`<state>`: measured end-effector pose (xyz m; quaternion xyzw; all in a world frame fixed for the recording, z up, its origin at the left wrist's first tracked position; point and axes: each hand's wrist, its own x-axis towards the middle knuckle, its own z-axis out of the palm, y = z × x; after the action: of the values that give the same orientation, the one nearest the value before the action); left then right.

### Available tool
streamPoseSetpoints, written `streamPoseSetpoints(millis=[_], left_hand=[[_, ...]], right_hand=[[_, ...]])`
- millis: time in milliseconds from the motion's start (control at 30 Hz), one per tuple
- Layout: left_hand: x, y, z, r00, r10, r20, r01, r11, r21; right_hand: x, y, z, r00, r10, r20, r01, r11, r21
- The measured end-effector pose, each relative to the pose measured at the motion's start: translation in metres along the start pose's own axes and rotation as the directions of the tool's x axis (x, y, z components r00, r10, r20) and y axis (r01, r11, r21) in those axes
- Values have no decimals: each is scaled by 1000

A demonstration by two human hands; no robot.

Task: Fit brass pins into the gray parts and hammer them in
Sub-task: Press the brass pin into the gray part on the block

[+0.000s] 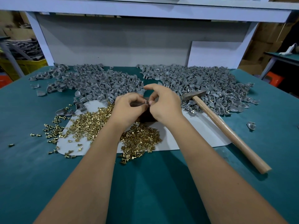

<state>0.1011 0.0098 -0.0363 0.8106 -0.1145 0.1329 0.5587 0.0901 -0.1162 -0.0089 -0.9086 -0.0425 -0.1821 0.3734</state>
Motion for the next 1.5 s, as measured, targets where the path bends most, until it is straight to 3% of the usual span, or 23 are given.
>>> streamPoseSetpoints(millis=[233, 400, 667, 933, 1167, 1500], left_hand=[[-2, 3, 2, 998, -56, 7, 56, 994, -88], [-3, 4, 2, 999, -52, -1, 52, 995, -80], [1, 1, 0, 999, -39, 15, 40, 999, -24], [2, 1, -5, 998, -42, 56, 40, 999, 27], [1, 2, -6, 997, -49, 62, 49, 999, 2], [2, 0, -7, 998, -14, 59, 11, 999, 48]], right_hand=[[-3, -2, 3, 994, -110, -1, 109, 989, -99], [-4, -1, 5, 993, -121, 2, 121, 992, -38], [-8, 9, 14, 967, -250, -50, 245, 966, -85], [-1, 14, -9, 999, 43, -6, -39, 957, 288], [-2, 12, -11, 999, 1, 33, -8, 980, 200], [-1, 14, -7, 997, -81, -18, 82, 993, 79]])
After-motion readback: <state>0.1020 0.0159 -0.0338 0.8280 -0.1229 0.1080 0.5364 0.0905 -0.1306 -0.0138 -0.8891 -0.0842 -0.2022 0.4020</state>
